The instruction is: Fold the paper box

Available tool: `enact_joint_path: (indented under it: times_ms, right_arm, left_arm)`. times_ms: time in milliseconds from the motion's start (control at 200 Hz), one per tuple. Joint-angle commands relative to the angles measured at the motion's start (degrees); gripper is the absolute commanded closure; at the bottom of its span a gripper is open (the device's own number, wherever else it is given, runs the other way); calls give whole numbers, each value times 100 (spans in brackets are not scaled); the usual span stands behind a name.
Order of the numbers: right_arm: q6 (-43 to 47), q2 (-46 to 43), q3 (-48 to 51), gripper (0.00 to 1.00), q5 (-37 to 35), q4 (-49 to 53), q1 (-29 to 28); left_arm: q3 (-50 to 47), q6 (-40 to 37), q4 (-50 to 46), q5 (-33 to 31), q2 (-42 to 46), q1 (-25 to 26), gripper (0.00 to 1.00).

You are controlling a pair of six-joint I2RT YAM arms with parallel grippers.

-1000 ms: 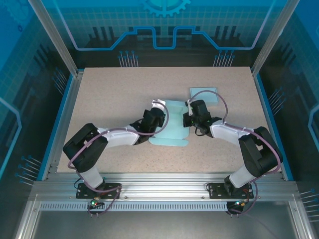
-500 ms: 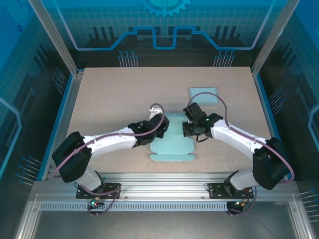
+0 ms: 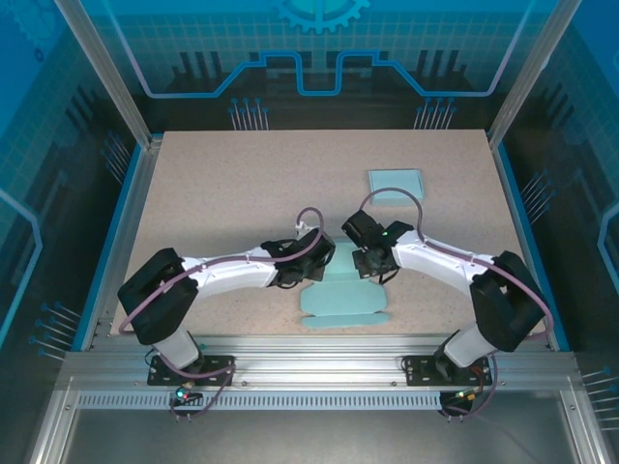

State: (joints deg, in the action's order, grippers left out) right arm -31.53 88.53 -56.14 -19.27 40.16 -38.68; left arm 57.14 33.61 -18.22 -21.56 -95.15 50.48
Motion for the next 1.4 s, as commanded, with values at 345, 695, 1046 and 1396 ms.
enact_joint_path:
  times_ms: [345,695,1046,1396]
  right_arm:
    - [-125,1158,-528,81,-1343,220,9]
    - [-115,1649,-650,73,-1483,106,11]
    - [-271,2133,-954,83,-1821,529,62]
    - [-331,2570,-1176,87,-1672,906,-24]
  left_arm:
    - [297,-257,-1245,9,-450,-208,100]
    - [367,-484,-1355,376,-551,-673,100]
    - [576,-746,-1671,626,-697,-1160,100]
    - [1138,-586,-2011,64,-1122,-1357,100]
